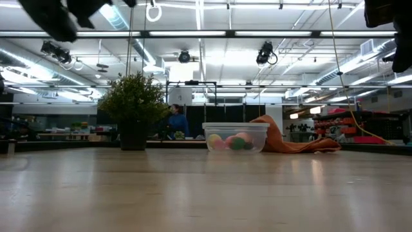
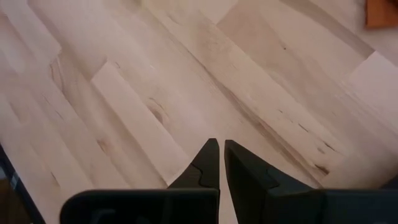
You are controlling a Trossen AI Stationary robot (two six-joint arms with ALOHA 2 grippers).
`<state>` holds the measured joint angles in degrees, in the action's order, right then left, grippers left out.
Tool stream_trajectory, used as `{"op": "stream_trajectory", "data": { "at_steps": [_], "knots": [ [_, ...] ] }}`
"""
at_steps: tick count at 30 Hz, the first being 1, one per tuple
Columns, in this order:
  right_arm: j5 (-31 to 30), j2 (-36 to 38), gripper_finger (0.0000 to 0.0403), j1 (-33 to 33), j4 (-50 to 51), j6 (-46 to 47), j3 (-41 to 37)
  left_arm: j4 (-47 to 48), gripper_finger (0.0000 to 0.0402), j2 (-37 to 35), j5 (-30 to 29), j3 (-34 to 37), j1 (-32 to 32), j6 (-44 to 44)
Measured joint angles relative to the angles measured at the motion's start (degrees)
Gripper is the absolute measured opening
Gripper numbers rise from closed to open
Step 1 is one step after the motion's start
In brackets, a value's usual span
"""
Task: Pick and placing Produce into tupperware
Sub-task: Return to Home Position
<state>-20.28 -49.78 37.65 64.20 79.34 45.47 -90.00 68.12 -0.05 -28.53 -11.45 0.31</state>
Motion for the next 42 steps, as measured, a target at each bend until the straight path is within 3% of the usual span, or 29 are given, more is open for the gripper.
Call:
{"op": "stream_trajectory", "data": {
  "at_steps": [9,16,23,33,42],
  "knots": [
    [-3.81,0.01,0.0,-0.02,0.0,2.13,0.0,2.83,0.0001,-23.14,-4.83,12.84,0.05,-1.1],
    [-4.37,0.0,0.0,-0.02,0.01,2.23,0.0,12.92,0.0001,-34.85,-3.91,16.99,0.05,-1.44],
    [-5.78,0.01,0.0,-0.02,-0.02,5.97,0.0,10.87,0.0001,-45.39,-3.79,23.02,0.05,-2.19],
    [-5.76,0.0,0.0,-0.02,-0.02,8.27,0.0,12.12,0.0001,-54.29,-5.0,28.06,0.05,-1.1],
    [-6.4,0.01,0.0,-0.02,0.0,8.26,0.0,33.56,0.0002,-57.4,-2.47,28.06,0.05,-5.6]
  ]
}}
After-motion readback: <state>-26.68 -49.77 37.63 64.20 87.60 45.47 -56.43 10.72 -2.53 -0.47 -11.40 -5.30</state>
